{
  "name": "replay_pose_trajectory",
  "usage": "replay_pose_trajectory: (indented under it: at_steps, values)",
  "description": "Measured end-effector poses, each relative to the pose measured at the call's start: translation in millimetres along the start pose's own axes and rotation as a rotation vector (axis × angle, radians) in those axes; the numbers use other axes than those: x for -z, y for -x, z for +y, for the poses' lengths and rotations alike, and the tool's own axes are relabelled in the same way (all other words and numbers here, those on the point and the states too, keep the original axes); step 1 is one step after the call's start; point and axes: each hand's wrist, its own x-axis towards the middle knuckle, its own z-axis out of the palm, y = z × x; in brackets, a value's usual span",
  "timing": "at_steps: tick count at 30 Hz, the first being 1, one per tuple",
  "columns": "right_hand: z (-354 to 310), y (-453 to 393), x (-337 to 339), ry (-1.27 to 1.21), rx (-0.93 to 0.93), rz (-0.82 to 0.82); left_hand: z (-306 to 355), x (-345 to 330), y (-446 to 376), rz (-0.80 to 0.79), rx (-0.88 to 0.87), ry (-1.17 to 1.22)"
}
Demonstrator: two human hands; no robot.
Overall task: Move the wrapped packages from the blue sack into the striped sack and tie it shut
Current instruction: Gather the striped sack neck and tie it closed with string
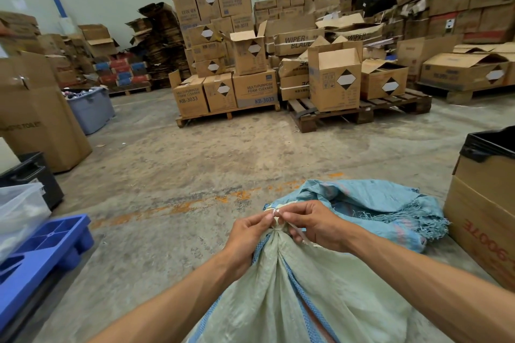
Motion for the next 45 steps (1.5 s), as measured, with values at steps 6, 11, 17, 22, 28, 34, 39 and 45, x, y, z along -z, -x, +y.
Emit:
replay_pose_trajectory:
  at_steps: [6,11,17,22,28,34,39,45]
  values:
    - [-4,7,-1,0.168,0.051,0.011,-4,-2,4,0.071,-0.010,-0.040]
    - [-5,7,-6,0.304,0.083,0.022,-3,-6,5,0.221,-0.030,-0.058]
    - [-6,10,-5,0.450,0.055,-0.002,-7,-10,8,0.273,-0.002,-0.039]
    - [-5,10,-2,0.425,0.086,-0.017,-7,-15,14,0.240,-0.003,-0.023]
    - [-6,6,-2,0.374,0.051,0.025,-11,-14,12,0.271,-0.031,-0.117]
    - [-4,3,-1,0.390,0.038,0.062,-8,-17,14,0.269,-0.061,-0.208]
    - [2,-4,-3,0.408,0.071,0.165,-13,-15,16,0.319,-0.120,-0.336]
    - [7,-10,-7,0.577,0.160,0.229,-14,-14,21,0.369,-0.469,-0.843]
